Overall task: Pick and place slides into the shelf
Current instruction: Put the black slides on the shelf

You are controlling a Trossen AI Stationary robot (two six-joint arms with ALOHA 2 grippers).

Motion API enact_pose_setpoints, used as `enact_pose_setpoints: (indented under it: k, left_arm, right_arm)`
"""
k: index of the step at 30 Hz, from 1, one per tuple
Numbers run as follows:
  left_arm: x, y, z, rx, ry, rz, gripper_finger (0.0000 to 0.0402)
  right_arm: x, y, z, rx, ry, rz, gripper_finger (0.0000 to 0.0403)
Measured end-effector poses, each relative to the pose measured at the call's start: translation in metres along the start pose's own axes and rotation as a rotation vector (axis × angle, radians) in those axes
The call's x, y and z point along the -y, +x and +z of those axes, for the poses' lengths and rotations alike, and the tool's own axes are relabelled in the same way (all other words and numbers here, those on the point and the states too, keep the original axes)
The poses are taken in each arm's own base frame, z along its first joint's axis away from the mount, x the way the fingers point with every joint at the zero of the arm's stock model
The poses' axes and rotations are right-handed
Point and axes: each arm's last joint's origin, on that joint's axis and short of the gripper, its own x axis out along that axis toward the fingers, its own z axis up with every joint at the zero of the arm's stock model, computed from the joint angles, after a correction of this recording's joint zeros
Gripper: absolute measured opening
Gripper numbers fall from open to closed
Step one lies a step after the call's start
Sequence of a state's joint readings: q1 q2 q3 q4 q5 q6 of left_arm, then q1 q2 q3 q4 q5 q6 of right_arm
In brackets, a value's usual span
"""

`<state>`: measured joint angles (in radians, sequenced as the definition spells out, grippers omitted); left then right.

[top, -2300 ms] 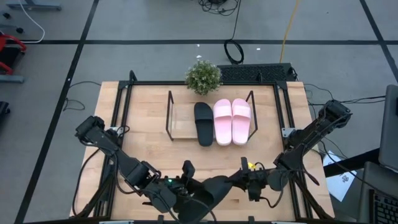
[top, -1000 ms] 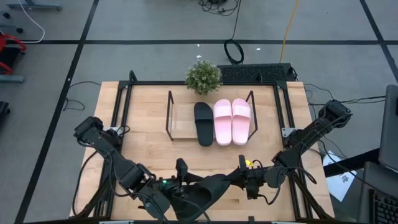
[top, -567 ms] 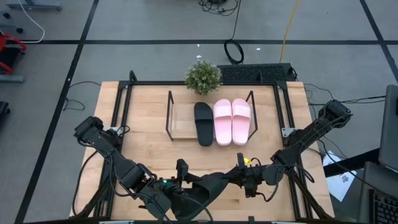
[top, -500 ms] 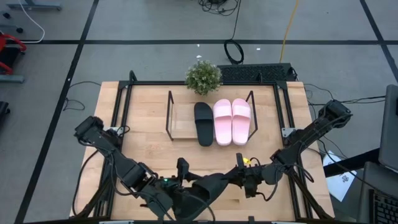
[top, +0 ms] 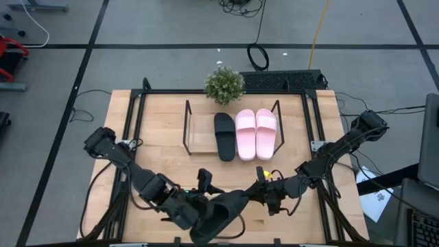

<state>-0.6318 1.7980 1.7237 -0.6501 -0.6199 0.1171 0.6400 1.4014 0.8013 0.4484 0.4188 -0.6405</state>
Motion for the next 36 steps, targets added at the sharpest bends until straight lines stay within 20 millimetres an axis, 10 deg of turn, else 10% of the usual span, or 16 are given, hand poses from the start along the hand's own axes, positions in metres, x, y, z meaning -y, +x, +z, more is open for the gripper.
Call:
enact_pose_setpoints:
  k: [9,36]
  left_arm:
    - [-0.004,0.008,-0.002,-0.018,0.038,0.003,0.0016]
    - [0.013,-0.029,-0.004,-0.061,0.078,0.404,0.0]
  right_arm:
    - [-0.001,0.0,-0.001,-0.01,0.011,0.003,0.0028]
    - [0.01,-0.003,-0.005,-0.22,0.175,-0.381,0.0208]
